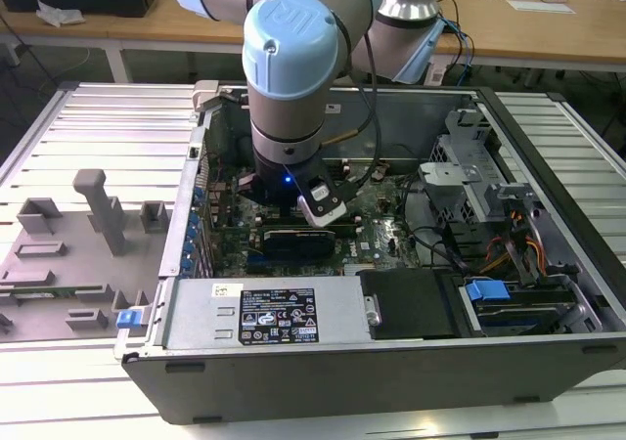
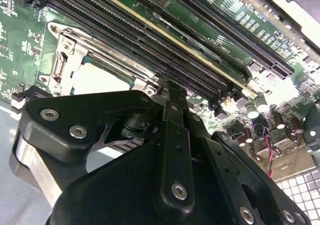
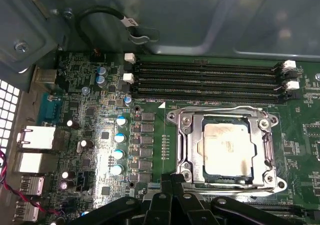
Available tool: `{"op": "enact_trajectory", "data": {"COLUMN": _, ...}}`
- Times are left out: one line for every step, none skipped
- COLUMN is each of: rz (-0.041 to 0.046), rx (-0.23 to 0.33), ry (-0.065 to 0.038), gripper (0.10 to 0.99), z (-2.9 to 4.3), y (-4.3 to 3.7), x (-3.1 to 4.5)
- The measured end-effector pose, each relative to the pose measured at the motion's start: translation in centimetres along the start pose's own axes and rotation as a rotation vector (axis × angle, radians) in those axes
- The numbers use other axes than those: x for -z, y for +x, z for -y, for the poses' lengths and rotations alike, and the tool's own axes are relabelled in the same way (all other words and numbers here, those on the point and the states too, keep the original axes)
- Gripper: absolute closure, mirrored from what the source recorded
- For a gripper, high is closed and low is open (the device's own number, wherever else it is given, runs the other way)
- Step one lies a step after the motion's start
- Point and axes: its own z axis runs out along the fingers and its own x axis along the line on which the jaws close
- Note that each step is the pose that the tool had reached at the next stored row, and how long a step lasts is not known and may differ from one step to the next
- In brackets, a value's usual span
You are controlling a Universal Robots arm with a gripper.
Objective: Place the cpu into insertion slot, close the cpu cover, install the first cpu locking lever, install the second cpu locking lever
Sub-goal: 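Install the second cpu locking lever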
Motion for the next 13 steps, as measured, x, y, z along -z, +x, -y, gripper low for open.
{"op": "enact_trajectory", "data": {"rz": 0.0, "rx": 0.0, "ry": 0.0, "gripper": 0.98, "z": -0.01, "y": 0.0, "x": 0.02}}
{"op": "enact_trajectory", "data": {"rz": 0.0002, "rx": 0.0, "ry": 0.0, "gripper": 0.98, "z": -0.04, "y": 0.0, "x": 0.15}}
{"op": "enact_trajectory", "data": {"rz": 0.0001, "rx": 0.0, "ry": 0.0, "gripper": 0.98, "z": -0.12, "y": -0.01, "x": 0.42}}
{"op": "enact_trajectory", "data": {"rz": 0.0001, "rx": 0.0, "ry": 0.0, "gripper": 0.98, "z": -0.19, "y": -0.01, "x": 0.66}}
{"op": "enact_trajectory", "data": {"rz": 0.0002, "rx": 0.0, "ry": 0.0, "gripper": 0.98, "z": -0.22, "y": -0.01, "x": 0.74}}
{"op": "enact_trajectory", "data": {"rz": 0.0002, "rx": 0.0, "ry": 0.0, "gripper": 0.98, "z": -0.22, "y": -0.01, "x": 0.75}}
{"op": "enact_trajectory", "data": {"rz": 0.0002, "rx": 0.0, "ry": 0.0, "gripper": 0.98, "z": -0.22, "y": 0.02, "x": 0.75}}
{"op": "enact_trajectory", "data": {"rz": 0.0003, "rx": 0.0, "ry": 0.0, "gripper": 0.98, "z": -0.2, "y": 0.04, "x": 0.72}}
{"op": "enact_trajectory", "data": {"rz": 0.0004, "rx": 0.0, "ry": 0.0, "gripper": 0.98, "z": -0.19, "y": 0.05, "x": 0.66}}
{"op": "enact_trajectory", "data": {"rz": 0.0006, "rx": 0.0, "ry": 0.0, "gripper": 0.98, "z": -0.17, "y": 0.06, "x": 0.61}}
{"op": "enact_trajectory", "data": {"rz": 0.0008, "rx": 0.0, "ry": 0.0, "gripper": 0.98, "z": -0.15, "y": 0.09, "x": 0.51}}
{"op": "enact_trajectory", "data": {"rz": 0.0009, "rx": 0.0, "ry": 0.0, "gripper": 0.98, "z": -0.13, "y": 0.1, "x": 0.44}}
{"op": "enact_trajectory", "data": {"rz": 0.0008, "rx": 0.0, "ry": 0.0, "gripper": 0.98, "z": -0.12, "y": 0.11, "x": 0.4}}
